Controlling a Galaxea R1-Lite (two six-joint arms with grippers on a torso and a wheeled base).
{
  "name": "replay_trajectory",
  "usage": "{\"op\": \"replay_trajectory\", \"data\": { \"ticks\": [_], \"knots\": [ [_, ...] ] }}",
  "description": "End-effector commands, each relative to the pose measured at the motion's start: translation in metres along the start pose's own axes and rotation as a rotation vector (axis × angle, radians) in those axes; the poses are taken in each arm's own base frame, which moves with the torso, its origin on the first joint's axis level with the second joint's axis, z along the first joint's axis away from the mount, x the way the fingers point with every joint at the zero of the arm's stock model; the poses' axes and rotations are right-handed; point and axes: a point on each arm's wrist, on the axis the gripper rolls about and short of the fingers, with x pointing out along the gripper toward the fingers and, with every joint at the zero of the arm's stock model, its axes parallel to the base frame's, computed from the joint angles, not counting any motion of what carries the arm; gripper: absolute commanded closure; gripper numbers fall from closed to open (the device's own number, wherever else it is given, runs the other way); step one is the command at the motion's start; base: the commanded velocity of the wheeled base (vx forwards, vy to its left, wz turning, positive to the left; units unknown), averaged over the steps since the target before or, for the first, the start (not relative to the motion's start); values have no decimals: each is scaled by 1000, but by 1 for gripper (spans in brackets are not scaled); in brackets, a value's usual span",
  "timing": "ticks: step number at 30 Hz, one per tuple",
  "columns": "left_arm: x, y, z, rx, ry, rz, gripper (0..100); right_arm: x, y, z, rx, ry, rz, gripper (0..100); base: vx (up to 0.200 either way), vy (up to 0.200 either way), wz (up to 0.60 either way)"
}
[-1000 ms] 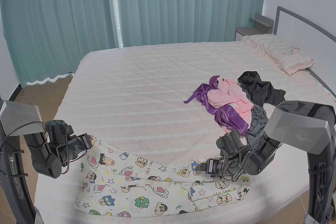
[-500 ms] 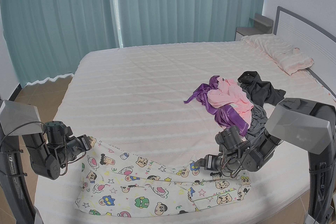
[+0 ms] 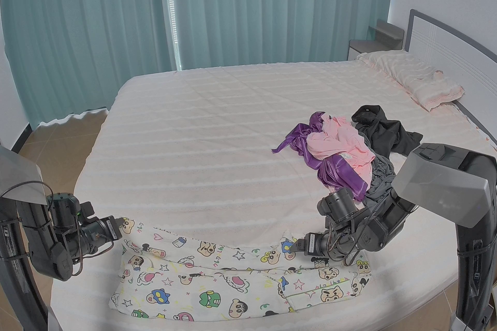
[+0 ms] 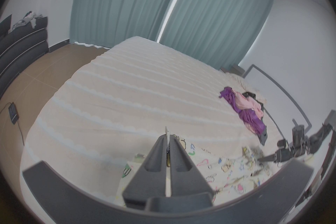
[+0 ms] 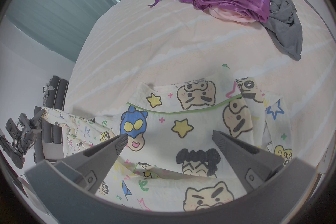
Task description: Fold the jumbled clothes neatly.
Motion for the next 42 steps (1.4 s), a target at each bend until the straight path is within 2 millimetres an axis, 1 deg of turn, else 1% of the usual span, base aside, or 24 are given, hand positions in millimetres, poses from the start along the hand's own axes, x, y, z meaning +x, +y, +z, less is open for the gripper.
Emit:
{"op": "replay_trajectory", "data": {
  "ticks": [1,5,8,10,16,18,20,26,30,34,35,40,41,42],
  "knots": [
    [-10,11,-20,66,99,8,100,-1,3,3,-13,14,-11,0,0,0,0],
    [-5,18,-33,131,159,21,100,-1,3,4,-19,29,-24,0,0,0,0],
    [-6,22,-37,146,177,30,100,-1,3,4,-20,32,-31,0,0,0,0],
    [-8,29,-43,171,207,50,100,-1,4,5,-23,36,-40,0,0,0,0],
    [-12,44,-54,210,256,83,100,-2,6,6,-34,65,-66,0,0,0,0],
    [-13,45,-56,219,266,85,100,-2,6,6,-39,67,-72,0,0,0,0],
    [-16,47,-62,259,298,80,100,-3,7,7,-47,79,-85,0,0,0,0],
    [-12,48,-68,330,329,70,100,-3,8,8,-72,104,-121,0,0,0,0],
    [-11,48,-71,335,343,88,100,-2,7,7,-94,124,-147,0,0,0,0],
    [-15,48,-74,325,363,101,100,-2,7,8,-105,126,-165,0,0,0,0],
    [-17,47,-75,320,371,98,0,-2,7,8,-103,128,-165,0,0,0,0],
    [-26,43,-77,307,392,83,0,-7,5,8,-80,121,-160,0,0,0,0],
    [-31,42,-77,296,389,69,0,-13,3,8,-46,112,-160,0,0,0,0],
    [-31,43,-76,293,384,63,0,-18,2,9,-20,100,-152,0,0,0,0]
  ]
}}
